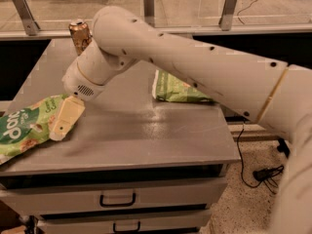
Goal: Move green rice chip bag near green jalapeno chip bag
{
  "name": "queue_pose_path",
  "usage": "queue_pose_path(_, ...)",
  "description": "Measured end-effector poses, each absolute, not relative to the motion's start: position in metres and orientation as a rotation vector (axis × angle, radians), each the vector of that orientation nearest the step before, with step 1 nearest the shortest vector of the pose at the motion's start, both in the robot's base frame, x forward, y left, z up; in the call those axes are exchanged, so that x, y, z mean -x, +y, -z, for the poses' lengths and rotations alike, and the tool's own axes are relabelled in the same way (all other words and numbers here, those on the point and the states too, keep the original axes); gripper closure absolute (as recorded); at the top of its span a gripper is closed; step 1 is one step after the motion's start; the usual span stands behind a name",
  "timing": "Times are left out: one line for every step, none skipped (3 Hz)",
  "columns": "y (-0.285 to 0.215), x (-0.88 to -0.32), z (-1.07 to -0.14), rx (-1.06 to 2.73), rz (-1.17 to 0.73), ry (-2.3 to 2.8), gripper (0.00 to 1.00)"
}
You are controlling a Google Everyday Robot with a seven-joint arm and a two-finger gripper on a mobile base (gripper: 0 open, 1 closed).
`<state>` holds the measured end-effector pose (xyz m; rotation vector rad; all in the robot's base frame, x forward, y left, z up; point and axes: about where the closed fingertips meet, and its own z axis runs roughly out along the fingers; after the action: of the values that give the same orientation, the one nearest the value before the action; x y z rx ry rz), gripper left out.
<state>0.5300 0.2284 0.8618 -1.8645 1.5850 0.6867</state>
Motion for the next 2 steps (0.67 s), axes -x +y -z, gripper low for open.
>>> queue_pose_path(0.276, -0.547, -0.855, 1.864, -0.717, 1.515, 0.00)
queue_pose_path(0.308, -0.549, -0.843, 1.894, -0.750, 1.505, 0.19)
